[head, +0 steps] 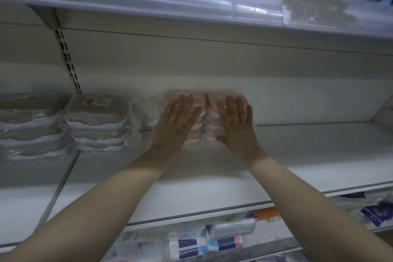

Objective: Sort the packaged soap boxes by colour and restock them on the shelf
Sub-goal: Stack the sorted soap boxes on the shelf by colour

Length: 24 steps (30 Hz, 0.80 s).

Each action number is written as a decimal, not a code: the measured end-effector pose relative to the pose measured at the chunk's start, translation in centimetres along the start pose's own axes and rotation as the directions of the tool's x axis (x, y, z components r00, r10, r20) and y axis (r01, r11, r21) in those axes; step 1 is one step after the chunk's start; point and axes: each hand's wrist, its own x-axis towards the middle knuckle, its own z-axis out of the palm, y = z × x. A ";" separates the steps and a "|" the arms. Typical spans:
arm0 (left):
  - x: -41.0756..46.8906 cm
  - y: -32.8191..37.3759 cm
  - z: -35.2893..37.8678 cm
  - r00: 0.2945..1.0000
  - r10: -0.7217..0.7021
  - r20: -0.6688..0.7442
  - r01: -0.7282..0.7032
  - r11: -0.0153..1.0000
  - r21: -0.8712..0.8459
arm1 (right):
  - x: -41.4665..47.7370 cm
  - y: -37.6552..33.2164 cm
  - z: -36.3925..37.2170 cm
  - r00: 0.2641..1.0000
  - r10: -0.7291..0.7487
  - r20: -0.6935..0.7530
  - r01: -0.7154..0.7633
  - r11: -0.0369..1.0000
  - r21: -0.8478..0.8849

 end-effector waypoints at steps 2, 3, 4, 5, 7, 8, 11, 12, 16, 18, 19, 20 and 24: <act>0.2 -0.2 0.8 0.998 0.009 -0.054 -0.008 1.000 0.017 | 0.9 -0.7 0.6 0.999 0.039 0.034 -0.037 0.998 -0.045; 0.3 -0.3 1.0 0.998 0.014 -0.069 -0.013 1.000 0.017 | 1.3 -0.8 0.9 0.998 0.053 0.041 -0.050 0.997 -0.061; 0.3 -0.3 1.1 0.996 0.020 -0.083 -0.018 1.000 0.014 | 1.5 -0.9 1.3 0.998 0.057 0.037 -0.055 0.996 -0.067; 0.4 -0.3 1.2 0.996 0.025 -0.090 -0.024 1.000 0.013 | 1.7 -0.8 1.6 0.998 0.054 0.027 -0.052 0.996 -0.067; 0.3 -0.3 1.4 0.994 0.031 -0.105 -0.029 0.999 0.018 | 1.7 -0.7 1.6 0.999 0.036 0.017 -0.035 0.998 -0.057; 0.3 -0.1 1.5 0.994 0.026 -0.110 -0.023 0.999 0.024 | 1.6 -0.6 1.5 0.999 0.029 0.014 -0.028 0.998 -0.050; 0.3 0.3 0.1 0.999 0.002 -0.052 -0.001 0.999 0.034 | 1.2 -0.4 0.2 1.000 0.007 0.022 -0.007 1.000 -0.021; 0.3 0.4 -0.6 1.000 0.000 0.010 -0.001 0.999 0.051 | 1.1 -0.3 -0.5 0.999 -0.002 0.034 0.003 1.000 -0.008; -0.4 1.0 -4.7 0.977 -0.066 0.203 0.049 0.995 0.087 | 0.5 -0.2 -2.8 0.999 -0.019 0.041 0.017 0.998 0.056; -1.2 1.2 -6.3 0.991 -0.041 0.127 0.032 0.997 0.070 | 0.1 -0.5 -3.8 0.998 -0.052 0.020 0.050 0.997 0.063; -1.8 1.1 -7.0 0.993 -0.025 0.118 0.018 0.998 0.062 | -0.2 -0.8 -4.4 0.998 -0.066 0.009 0.065 0.995 0.073; -2.6 0.9 -7.8 0.993 -0.022 0.112 0.015 0.998 0.066 | -0.4 -1.2 -5.1 0.997 -0.076 0.003 0.075 0.993 0.093; -6.2 -0.2 -11.5 0.995 -0.012 0.101 0.010 1.000 0.018 | -1.5 -3.6 -7.7 0.993 -0.120 -0.011 0.121 0.980 0.157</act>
